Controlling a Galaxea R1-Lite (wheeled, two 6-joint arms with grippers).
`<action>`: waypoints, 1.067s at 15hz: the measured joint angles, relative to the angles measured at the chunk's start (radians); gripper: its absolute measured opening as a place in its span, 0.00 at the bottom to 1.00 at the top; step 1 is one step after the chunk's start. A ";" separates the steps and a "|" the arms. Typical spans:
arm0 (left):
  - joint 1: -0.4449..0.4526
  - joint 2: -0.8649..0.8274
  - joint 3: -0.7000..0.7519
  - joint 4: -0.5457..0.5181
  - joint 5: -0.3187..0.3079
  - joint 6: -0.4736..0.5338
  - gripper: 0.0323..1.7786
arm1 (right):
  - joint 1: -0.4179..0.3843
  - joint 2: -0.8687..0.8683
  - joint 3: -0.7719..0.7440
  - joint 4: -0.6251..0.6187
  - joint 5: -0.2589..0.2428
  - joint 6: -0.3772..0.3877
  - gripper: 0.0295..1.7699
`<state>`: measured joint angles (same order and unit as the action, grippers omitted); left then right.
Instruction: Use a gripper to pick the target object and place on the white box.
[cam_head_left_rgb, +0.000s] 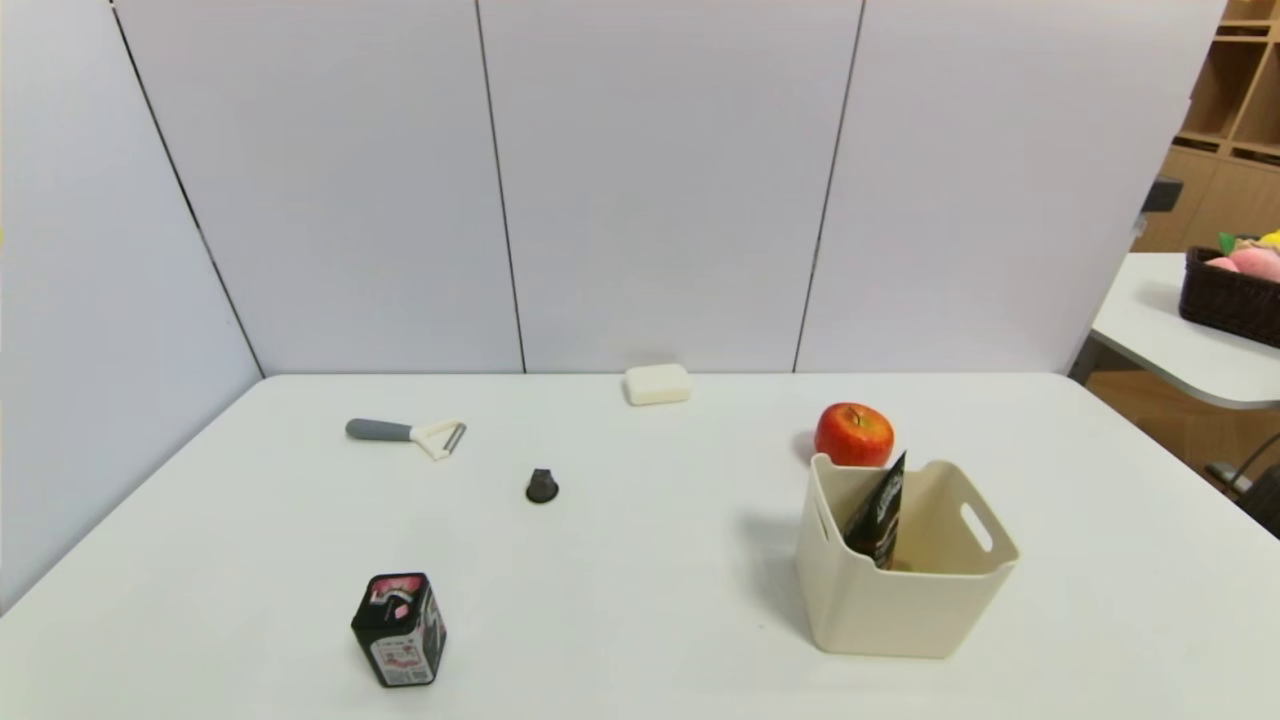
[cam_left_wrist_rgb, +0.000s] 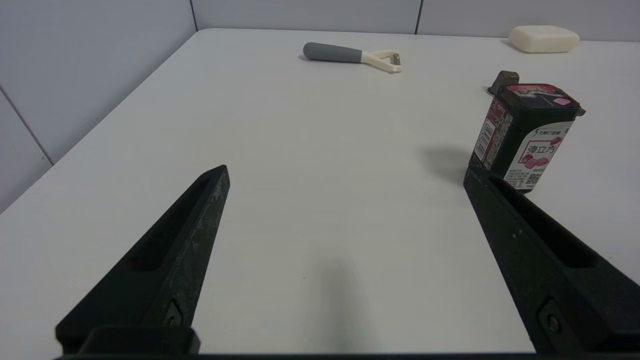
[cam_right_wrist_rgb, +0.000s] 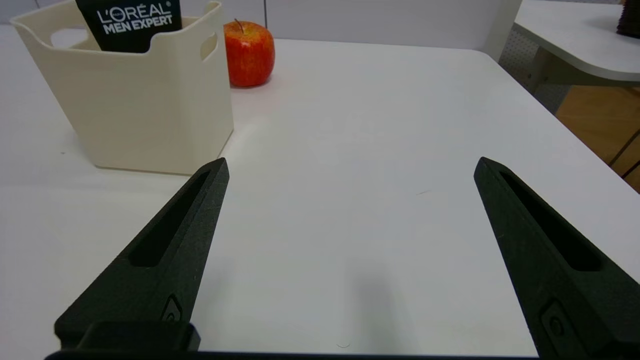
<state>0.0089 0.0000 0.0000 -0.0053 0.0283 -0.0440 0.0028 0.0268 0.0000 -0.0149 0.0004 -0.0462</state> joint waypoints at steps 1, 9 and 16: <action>0.000 0.000 0.000 0.000 0.000 0.000 0.95 | 0.000 -0.010 0.000 -0.002 -0.001 0.014 0.96; 0.000 0.000 0.000 0.000 0.000 0.000 0.95 | 0.000 -0.028 0.000 -0.006 -0.011 0.050 0.96; 0.000 0.000 0.000 0.000 0.000 0.000 0.95 | 0.000 -0.028 0.000 -0.006 -0.011 0.069 0.96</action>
<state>0.0089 0.0000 0.0000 -0.0057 0.0287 -0.0443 0.0028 -0.0013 0.0000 -0.0206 -0.0111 0.0226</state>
